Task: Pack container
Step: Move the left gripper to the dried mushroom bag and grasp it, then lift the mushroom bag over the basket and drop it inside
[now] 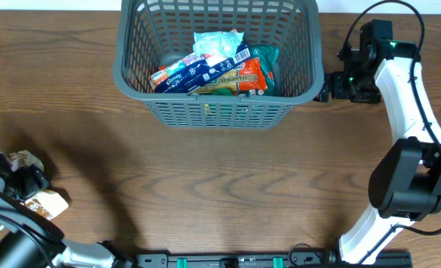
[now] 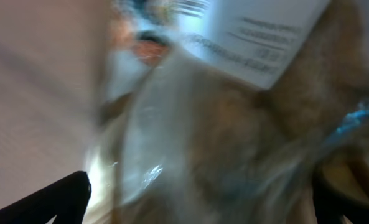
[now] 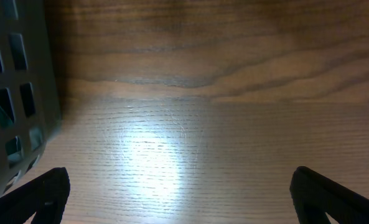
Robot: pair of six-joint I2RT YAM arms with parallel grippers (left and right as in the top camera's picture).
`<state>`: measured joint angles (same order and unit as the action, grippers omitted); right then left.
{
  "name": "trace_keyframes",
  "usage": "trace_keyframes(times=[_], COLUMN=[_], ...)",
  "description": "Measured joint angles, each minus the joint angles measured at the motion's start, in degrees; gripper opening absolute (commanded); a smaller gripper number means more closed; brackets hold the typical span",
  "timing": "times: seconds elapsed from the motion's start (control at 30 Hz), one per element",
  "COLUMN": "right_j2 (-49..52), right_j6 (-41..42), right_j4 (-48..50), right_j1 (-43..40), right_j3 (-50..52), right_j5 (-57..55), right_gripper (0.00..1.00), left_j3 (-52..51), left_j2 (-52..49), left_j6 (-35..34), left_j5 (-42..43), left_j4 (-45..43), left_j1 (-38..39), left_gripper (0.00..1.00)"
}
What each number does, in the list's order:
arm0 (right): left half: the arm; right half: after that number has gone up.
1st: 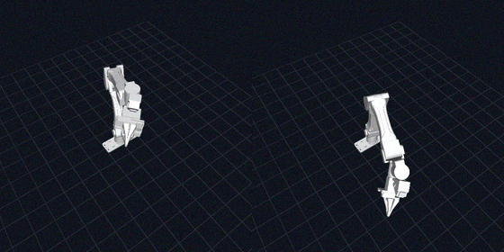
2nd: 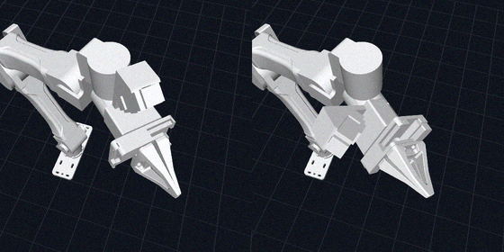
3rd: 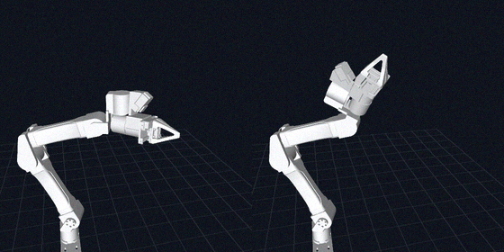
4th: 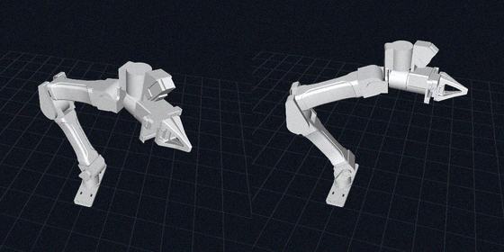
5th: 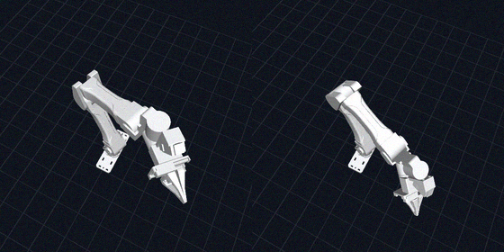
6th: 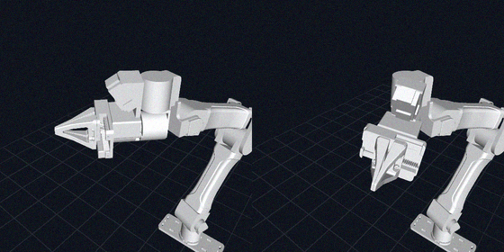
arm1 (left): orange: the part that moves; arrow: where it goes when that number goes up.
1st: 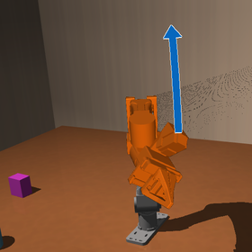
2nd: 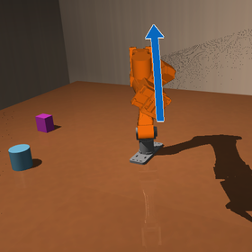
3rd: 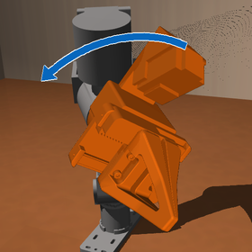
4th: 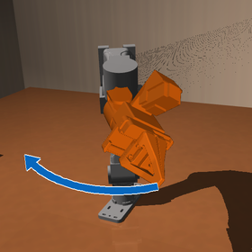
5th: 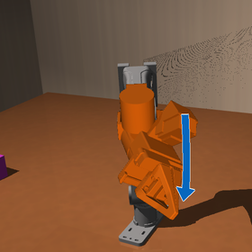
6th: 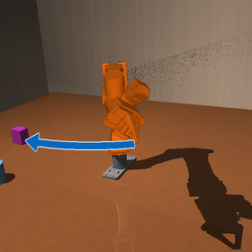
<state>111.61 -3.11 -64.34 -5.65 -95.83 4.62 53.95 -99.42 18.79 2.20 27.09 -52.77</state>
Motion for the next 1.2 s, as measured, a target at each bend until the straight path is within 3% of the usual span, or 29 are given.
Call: trace_keyframes(times=[0.1,0.13,0.2,0.47,0.5,0.53,0.7,0.9,1.07,1.2], right_j2=[0.00,0.00,0.00,0.00,0.00,0.00,0.00,0.00,0.00,0.00], right_j6=[0.61,0.85,1.18,1.42,1.42,1.42,1.40,0.92,0.13,-0.48], right_j4=[0.17,0.17,0.17,0.15,0.15,0.15,0.17,0.24,0.28,0.26], right_j1=[0.00,0.00,0.00,0.00,0.00,0.00,0.00,0.00,0.00,0.00], right_j3=[0.00,0.00,0.00,0.00,0.00,0.00,0.00,0.00,0.00,0.02], right_j5=[0.02,0.02,0.02,0.02,0.02,0.02,0.04,0.04,0.07,0.04], right_gripper=[0.99,0.99,0.99,0.99,0.99,0.99,0.99,0.99,0.99,0.99], left_j3=[0.63,0.90,1.27,1.31,1.31,1.31,1.88,8.35,25.68,43.56], left_j2=[-0.96,-1.29,-1.92,-2.49,-2.47,-2.47,-2.21,0.09,4.24,5.57], left_j6=[3.78,5.05,6.67,9.33,8.98,8.39,5.14,-2.40,-8.55,-14.16], left_j5=[2.38,3.21,4.81,8.66,8.70,8.85,10.69,13.40,14.36,15.65], left_j4=[-0.66,-0.74,-0.81,-0.55,-0.48,-0.39,2.12,12.94,21.64,23.80], left_j1=[-0.17,-0.17,-0.04,2.40,2.82,3.34,7.04,14.93,23.71,30.16], left_gripper=[0.98,0.93,0.73,0.29,0.09,0.06,0.06,0.06,0.06,0.06])
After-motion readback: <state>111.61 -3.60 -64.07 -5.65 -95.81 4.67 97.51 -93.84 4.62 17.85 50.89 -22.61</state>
